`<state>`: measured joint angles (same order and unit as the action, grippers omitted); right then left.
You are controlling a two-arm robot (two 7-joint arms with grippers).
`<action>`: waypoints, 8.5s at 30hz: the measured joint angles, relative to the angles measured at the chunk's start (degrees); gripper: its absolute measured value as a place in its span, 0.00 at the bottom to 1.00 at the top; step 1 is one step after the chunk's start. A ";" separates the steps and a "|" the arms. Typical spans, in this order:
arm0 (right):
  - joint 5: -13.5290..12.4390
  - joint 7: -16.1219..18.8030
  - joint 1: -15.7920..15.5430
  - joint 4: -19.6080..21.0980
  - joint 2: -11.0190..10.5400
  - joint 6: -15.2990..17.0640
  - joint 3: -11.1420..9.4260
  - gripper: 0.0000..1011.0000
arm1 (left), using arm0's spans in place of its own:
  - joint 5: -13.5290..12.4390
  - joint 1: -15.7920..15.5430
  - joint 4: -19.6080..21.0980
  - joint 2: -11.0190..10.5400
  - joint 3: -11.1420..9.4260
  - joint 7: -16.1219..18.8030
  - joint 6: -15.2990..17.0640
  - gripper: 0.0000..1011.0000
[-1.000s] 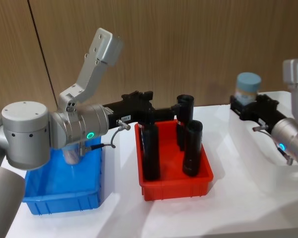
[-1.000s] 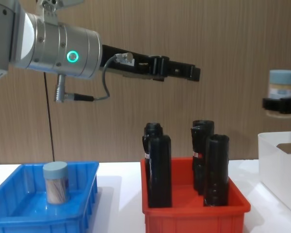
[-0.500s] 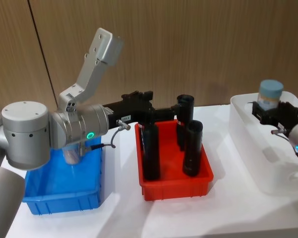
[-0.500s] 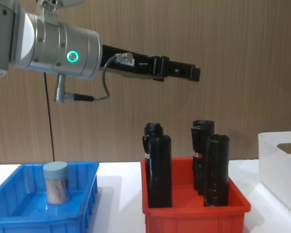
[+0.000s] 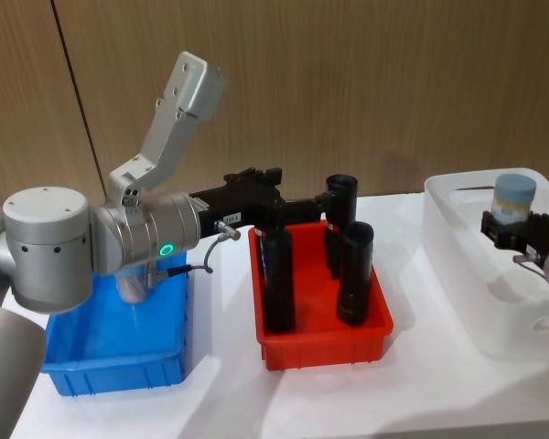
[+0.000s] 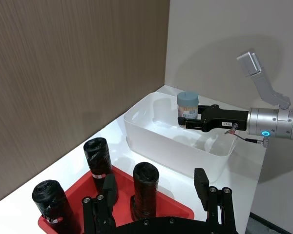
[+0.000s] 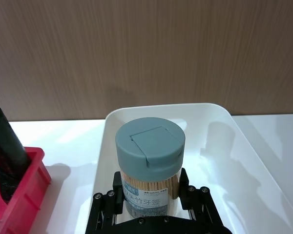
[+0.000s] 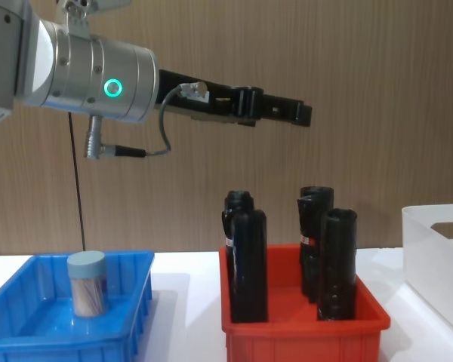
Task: Pick the cotton swabs from the blue box and place them into the white box.
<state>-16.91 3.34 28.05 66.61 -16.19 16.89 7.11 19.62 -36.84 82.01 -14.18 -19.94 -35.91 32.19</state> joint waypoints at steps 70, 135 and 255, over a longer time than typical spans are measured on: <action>0.05 0.07 -8.12 8.51 -1.00 -5.53 0.82 0.99 | -2.51 7.24 3.46 -2.40 -1.88 11.00 -9.77 0.99; 0.31 1.71 -28.09 33.53 -2.90 -15.03 5.68 0.99 | -8.14 23.25 11.17 -7.71 -6.08 35.30 -31.41 0.99; -1.37 27.45 5.30 -12.06 6.36 -19.86 7.54 0.43 | -8.15 23.25 11.16 -7.71 -6.08 35.29 -31.40 0.99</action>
<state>-18.28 30.79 33.35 54.56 -9.83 -2.97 14.65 11.48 -13.59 93.18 -21.89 -26.02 -0.62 0.80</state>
